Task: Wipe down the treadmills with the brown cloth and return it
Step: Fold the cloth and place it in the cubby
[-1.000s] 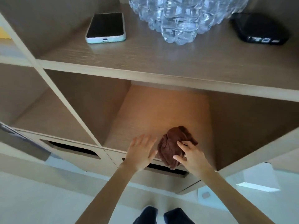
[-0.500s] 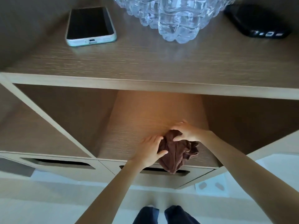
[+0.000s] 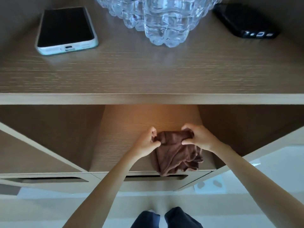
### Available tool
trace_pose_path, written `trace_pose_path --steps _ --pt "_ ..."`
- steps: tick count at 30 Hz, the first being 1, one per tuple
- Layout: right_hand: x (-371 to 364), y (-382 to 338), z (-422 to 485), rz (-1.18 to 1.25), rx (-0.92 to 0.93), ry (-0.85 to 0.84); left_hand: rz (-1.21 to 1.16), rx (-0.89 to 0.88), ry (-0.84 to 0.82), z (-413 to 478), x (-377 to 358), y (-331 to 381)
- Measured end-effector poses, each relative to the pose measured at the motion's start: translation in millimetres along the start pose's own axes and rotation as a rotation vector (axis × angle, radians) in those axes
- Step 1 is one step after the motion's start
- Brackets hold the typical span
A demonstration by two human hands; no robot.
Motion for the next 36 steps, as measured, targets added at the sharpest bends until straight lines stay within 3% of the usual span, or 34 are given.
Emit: trace_pose_path --steps 2,4,6,9,12,15,18,20,26,29,32,36 --pt "-1 -5 -1 -0.339 -0.062 0.196 0.336 -0.063 0.139 0 5 8" --pt "-9 -11 -8 -0.449 -0.023 0.328 0.644 -0.183 0.177 -5 -6 14" --pt "-20 -6 -19 -0.322 0.044 0.294 0.657 -0.272 0.048 -10 -25 11" --pt "-37 6 -35 -0.173 0.046 0.063 0.565 -0.205 -0.183 -11 -39 -7" --pt "-43 10 -39 -0.323 0.028 0.047 0.625 -0.065 -0.212 -3 -25 -19" --pt "-28 -4 -40 -0.408 0.01 0.211 0.757 -0.002 -0.224 -1 -12 -16" --pt "-7 -16 -56 -0.405 0.147 0.566 0.887 -0.275 -0.136 -16 -20 1" --pt "-4 -18 -72 -0.451 0.249 0.688 0.833 -0.411 -0.175 -30 -31 0" --pt "-36 -17 -99 -0.568 0.348 0.433 0.668 -0.42 -0.239 -41 -23 -9" --pt "-32 -29 -99 -0.479 0.292 0.454 0.609 -0.404 -0.237 -40 -22 -4" --pt "-41 -46 -85 -0.366 0.254 0.499 0.626 -0.437 -0.076 -38 -25 -2" --pt "-72 -34 -58 -0.475 0.021 0.075 0.721 -0.249 -0.238 -29 -32 -23"
Point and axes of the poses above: each hand's wrist, its own z-axis towards the middle knuckle, its own x-axis out of the back of the hand, y = z × x, the point moved 5 cm from there along z, towards the middle knuckle, and after that the axes turned 12 degrees about -z, right-handed, at the moved point
